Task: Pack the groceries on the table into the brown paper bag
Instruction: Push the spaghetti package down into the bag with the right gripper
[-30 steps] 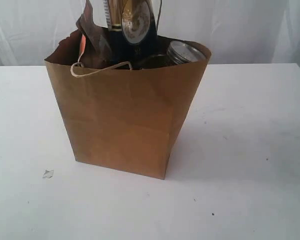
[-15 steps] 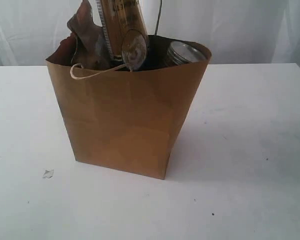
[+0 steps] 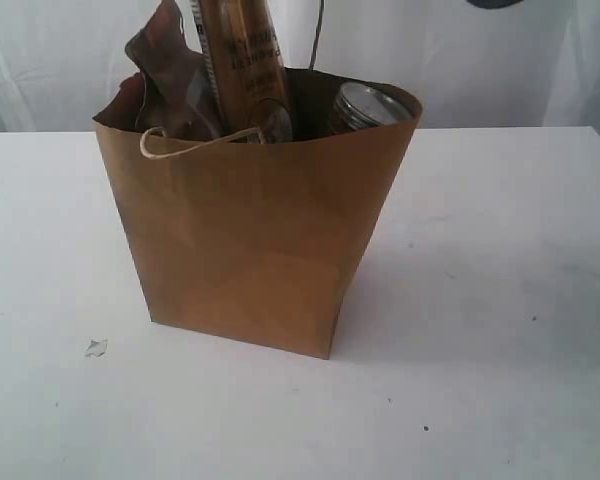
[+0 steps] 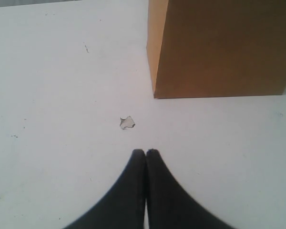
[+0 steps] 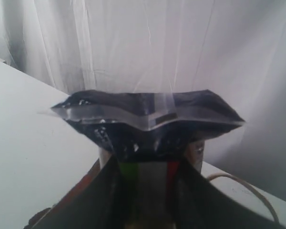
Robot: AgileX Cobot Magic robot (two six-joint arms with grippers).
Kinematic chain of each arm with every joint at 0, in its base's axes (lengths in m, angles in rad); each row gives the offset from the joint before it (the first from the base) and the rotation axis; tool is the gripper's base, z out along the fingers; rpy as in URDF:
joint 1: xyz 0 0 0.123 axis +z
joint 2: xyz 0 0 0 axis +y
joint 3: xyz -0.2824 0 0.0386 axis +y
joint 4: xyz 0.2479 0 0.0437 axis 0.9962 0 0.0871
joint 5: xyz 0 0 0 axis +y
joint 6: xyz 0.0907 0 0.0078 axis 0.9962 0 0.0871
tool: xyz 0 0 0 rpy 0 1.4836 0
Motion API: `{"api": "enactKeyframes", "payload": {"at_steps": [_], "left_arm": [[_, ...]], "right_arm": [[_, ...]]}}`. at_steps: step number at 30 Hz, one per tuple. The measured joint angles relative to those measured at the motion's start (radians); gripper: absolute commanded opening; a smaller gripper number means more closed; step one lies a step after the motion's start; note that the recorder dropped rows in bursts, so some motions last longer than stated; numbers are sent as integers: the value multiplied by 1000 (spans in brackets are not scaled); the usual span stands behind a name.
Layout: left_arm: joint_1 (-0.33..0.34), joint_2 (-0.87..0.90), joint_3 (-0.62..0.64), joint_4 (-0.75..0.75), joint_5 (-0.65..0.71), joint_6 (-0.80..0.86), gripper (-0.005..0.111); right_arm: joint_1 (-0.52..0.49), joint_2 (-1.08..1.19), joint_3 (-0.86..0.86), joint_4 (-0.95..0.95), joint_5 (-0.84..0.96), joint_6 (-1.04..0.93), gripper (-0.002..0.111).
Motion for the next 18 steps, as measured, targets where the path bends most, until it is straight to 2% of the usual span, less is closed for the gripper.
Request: {"api": "enactKeyframes", "payload": {"at_steps": [18], "left_arm": [[0, 0, 0, 0, 0, 0, 1]], "right_arm": [[25, -2, -15, 29, 93, -23, 0]]}}
